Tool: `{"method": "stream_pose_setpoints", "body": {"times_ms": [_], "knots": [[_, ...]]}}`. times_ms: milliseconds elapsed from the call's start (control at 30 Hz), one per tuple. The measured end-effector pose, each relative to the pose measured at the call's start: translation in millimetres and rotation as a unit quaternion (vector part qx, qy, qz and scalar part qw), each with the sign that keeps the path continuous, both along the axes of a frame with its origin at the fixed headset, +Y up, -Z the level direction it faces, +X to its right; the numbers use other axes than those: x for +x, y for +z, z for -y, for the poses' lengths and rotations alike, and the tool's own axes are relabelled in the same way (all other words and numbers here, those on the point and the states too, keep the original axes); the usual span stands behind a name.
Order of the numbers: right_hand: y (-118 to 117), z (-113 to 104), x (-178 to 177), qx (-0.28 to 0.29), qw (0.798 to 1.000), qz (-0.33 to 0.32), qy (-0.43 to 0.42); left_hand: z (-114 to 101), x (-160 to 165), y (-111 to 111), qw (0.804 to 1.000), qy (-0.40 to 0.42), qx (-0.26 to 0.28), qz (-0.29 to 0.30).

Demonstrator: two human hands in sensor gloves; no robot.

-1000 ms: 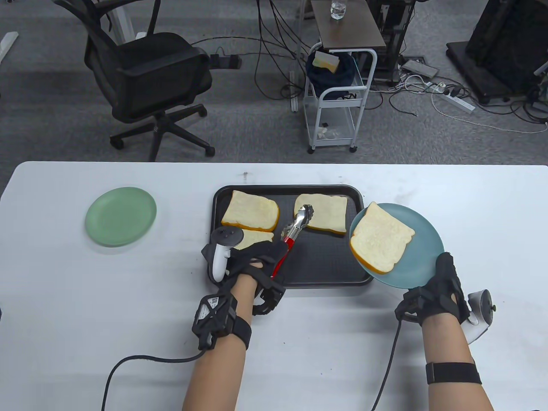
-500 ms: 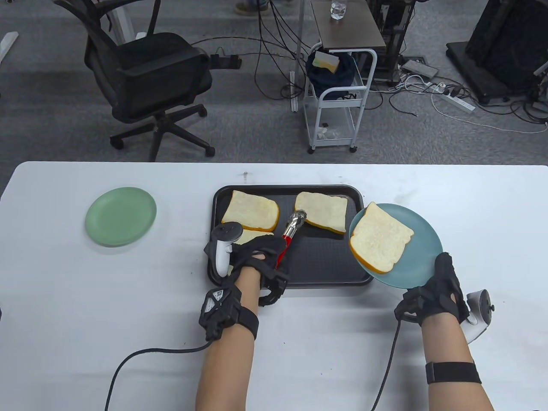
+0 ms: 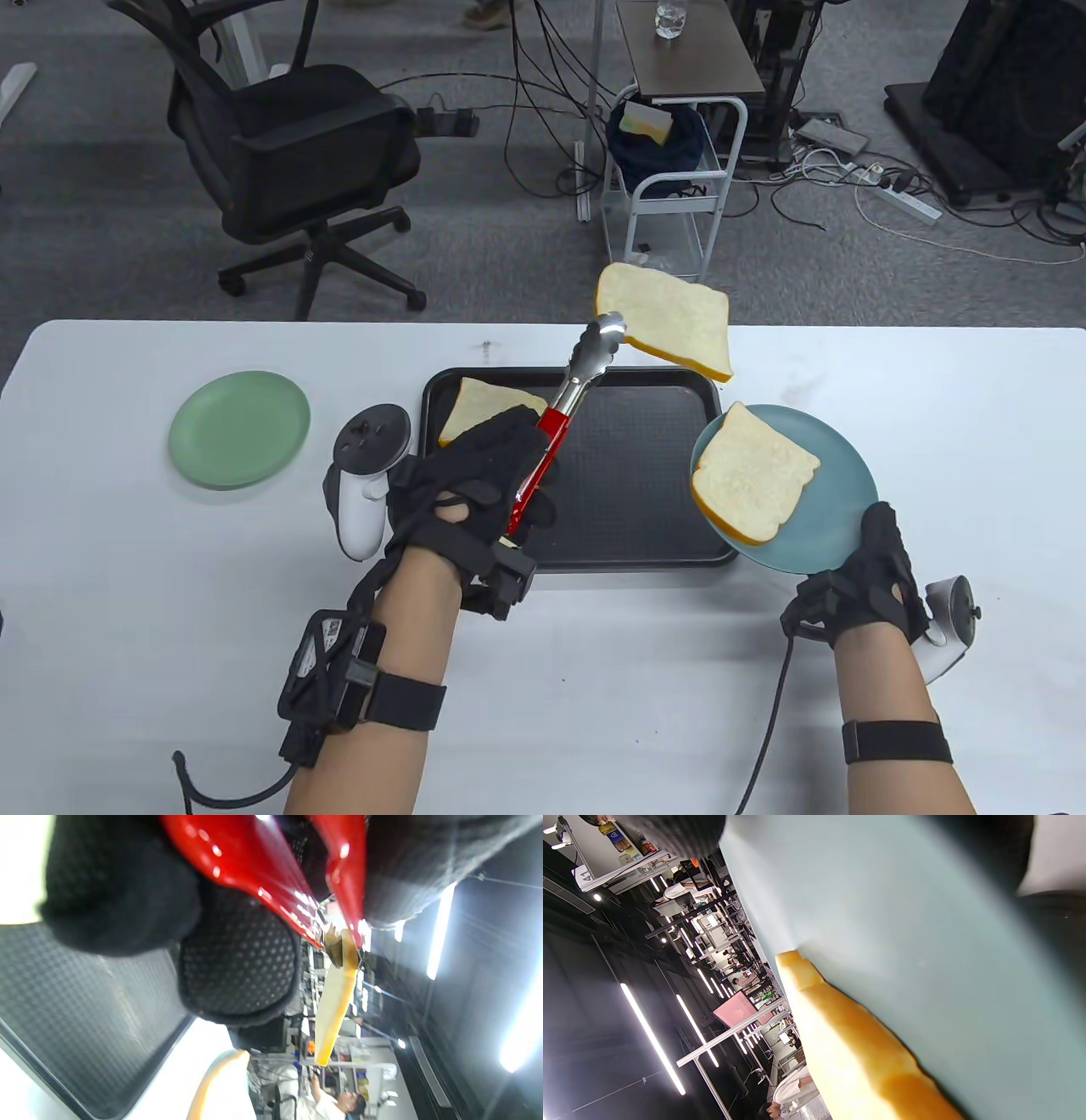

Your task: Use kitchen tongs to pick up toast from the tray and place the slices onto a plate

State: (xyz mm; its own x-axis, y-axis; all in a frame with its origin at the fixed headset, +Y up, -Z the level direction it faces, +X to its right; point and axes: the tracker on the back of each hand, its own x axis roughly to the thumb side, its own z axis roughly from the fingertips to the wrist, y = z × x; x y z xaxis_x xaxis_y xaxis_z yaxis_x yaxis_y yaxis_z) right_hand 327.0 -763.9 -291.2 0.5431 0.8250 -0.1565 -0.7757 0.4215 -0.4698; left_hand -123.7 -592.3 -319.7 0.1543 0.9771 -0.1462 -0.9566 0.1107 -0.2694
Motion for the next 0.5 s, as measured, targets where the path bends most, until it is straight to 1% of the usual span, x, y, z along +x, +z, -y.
{"method": "stream_pose_setpoints", "body": {"times_ms": [100, 167, 267, 367, 500], "knots": [[0.4, -1.1, -1.1, 0.002, 1.0, -0.001, 0.002, -6.5, 16.1, 8.4, 0.999, 0.002, 0.011, 0.031], [0.6, -1.7, -1.3, 0.003, 1.0, -0.002, 0.004, -2.5, 30.1, 12.7, 0.999, 0.003, 0.014, 0.048], [0.5, -1.4, -0.8, 0.004, 1.0, -0.002, 0.004, 13.9, 50.5, 15.2, 0.997, 0.005, 0.002, 0.074], [0.2, -0.9, -0.3, 0.005, 1.0, -0.002, 0.002, 36.2, 67.4, 14.4, 0.996, -0.004, -0.016, 0.091], [0.1, -0.4, 0.1, 0.005, 1.0, -0.003, -0.002, 63.4, 80.1, 12.1, 0.994, -0.016, -0.042, 0.103]]}}
